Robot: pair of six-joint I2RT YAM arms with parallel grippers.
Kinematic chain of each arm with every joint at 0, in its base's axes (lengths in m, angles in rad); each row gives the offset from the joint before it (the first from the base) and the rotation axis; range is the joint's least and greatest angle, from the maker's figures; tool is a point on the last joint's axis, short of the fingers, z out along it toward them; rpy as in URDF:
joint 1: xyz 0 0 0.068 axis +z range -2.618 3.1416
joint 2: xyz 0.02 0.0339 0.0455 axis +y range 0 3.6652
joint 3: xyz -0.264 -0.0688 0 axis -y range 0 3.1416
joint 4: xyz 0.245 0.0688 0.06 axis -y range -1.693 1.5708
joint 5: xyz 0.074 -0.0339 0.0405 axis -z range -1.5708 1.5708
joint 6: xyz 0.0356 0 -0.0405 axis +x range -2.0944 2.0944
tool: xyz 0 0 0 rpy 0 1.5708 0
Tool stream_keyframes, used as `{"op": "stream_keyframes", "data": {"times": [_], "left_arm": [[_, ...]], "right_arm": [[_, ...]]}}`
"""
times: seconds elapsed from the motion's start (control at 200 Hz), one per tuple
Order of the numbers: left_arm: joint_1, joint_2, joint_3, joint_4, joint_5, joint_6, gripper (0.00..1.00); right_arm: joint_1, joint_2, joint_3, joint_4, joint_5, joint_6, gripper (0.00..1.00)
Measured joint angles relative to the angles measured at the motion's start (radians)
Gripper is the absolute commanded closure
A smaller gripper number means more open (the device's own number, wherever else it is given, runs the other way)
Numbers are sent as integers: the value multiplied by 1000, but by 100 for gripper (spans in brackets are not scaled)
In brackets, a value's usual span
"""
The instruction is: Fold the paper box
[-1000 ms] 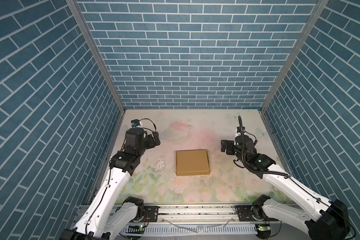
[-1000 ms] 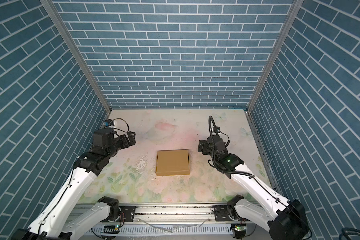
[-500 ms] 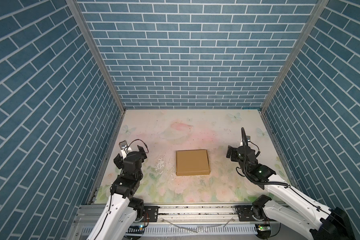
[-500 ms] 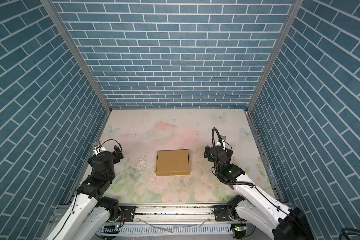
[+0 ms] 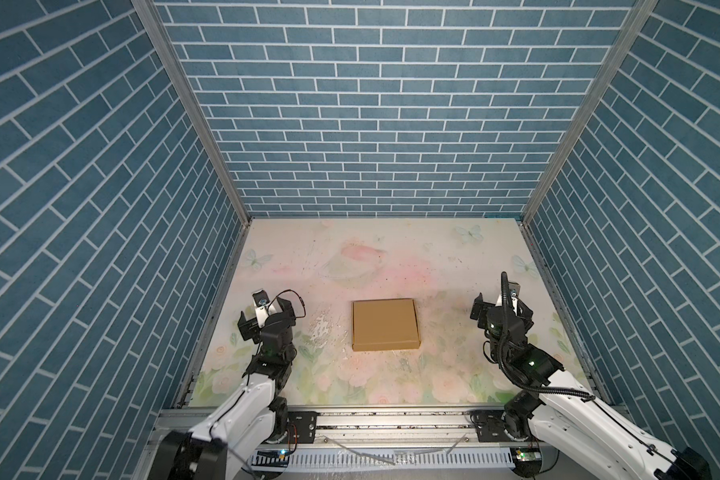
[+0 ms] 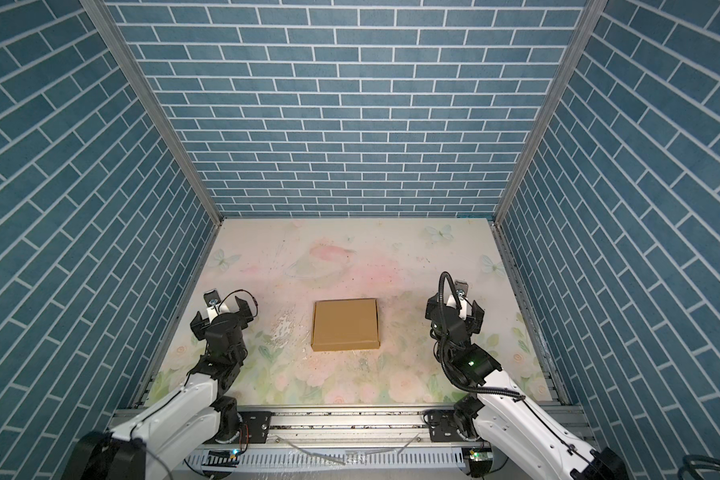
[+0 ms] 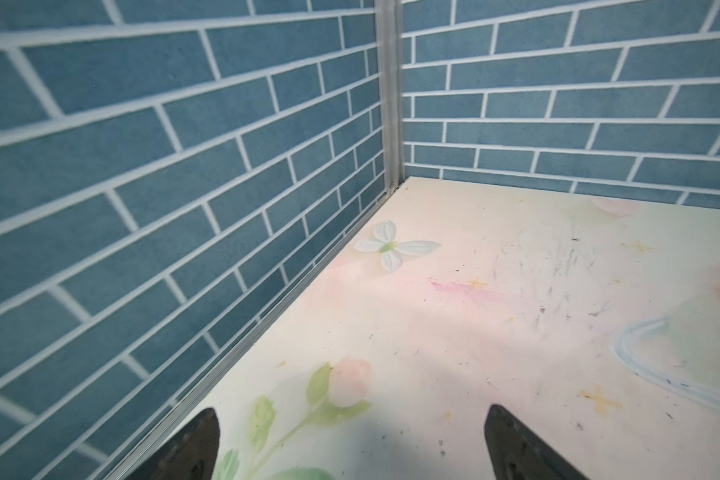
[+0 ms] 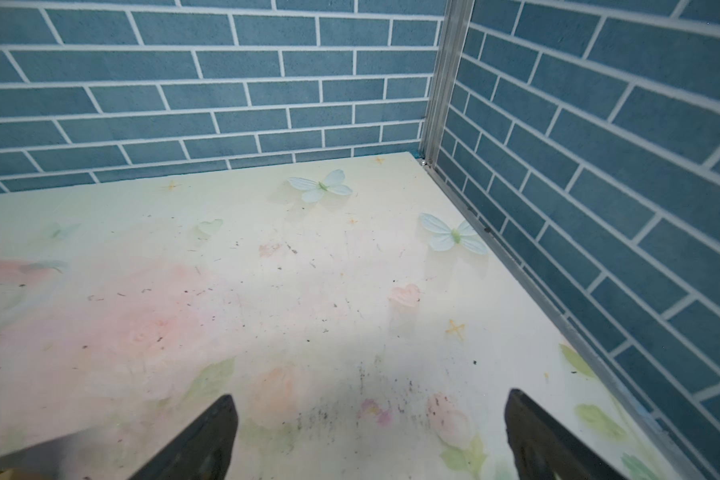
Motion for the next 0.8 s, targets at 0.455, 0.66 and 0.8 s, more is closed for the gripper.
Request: {"op": "stream_keyframes", "data": {"times": [0.455,0.66,0.8], "left_arm": [[139,388,110,324,335,92,0],[146,513,112,412,446,109,1],[151,550,115,425,491,114,0]], "right_arm": [[-81,125,-24,250,31,-206,1],[-161,217,-24,347,-46,-262,1],[-217,293,-24,387,-113,-290,1]]}}
